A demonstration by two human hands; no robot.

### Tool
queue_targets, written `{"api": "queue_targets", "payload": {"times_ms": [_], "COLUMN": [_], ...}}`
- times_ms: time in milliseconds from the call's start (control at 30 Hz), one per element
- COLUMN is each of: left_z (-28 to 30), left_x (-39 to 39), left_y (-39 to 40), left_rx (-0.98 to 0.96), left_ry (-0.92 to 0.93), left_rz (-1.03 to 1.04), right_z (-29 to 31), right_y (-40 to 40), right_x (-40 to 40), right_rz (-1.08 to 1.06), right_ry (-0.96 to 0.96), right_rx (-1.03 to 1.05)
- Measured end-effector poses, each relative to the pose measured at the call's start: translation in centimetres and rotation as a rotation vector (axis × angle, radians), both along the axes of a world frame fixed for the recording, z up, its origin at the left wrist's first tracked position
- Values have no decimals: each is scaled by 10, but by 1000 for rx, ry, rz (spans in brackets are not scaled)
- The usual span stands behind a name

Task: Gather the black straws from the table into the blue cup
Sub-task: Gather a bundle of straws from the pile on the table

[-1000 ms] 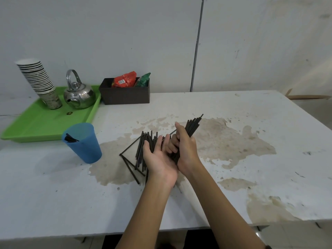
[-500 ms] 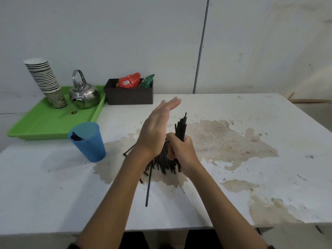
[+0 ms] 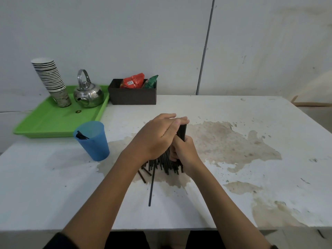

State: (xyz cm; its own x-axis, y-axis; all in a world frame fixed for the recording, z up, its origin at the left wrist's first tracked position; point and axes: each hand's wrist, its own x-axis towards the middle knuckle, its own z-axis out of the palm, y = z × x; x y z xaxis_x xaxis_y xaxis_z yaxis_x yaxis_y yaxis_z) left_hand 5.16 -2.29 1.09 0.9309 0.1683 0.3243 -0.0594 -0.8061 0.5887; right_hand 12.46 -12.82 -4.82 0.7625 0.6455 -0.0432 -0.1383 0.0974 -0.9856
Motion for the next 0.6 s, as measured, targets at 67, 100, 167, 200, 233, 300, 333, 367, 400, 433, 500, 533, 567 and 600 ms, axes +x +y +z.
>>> {"api": "queue_targets", "payload": {"times_ms": [67,100,167,200,233,300,333,367,400,433,500,533,567,600], "left_z": [0,1,0,-1,-2,-6,-8,-10,-13,-17,-26,-31,-37,-43], "left_x": [-4,-8,-18,-24,-30,-45,-53,-61,-69,-76,-91,-97,-104,-109], "left_y": [6,11,22,28,34,47,53,60,67,73,84,89,94,98], "left_rx": [-31,-42,-53,-52,-47,-20,2,24,39,45,45,54,73,93], "left_ry": [-56,-107,-203,-242,-278,-357,-394,-425,-450,-475,-552,-604,-659,-707], "left_rz": [17,36,93,130,170,253,291,327,362,400,474,510,548,588], "right_z": [2,4,8,10,13,19,22,25,29,33,40,44,48,51], "right_y": [2,4,12,17,22,37,45,54,64,73,92,101,109,117], "right_x": [0,0,-1,-2,-4,-8,-11,-14,-18,-20,-25,-28,-30,-31], "right_rz": [4,5,1,-4,-4,19,39,59,75,81,80,80,84,93], "right_ry": [42,69,139,174,203,253,277,296,305,300,261,238,218,202], "right_rx": [16,31,73,94,117,168,194,214,229,237,246,248,251,249]}}
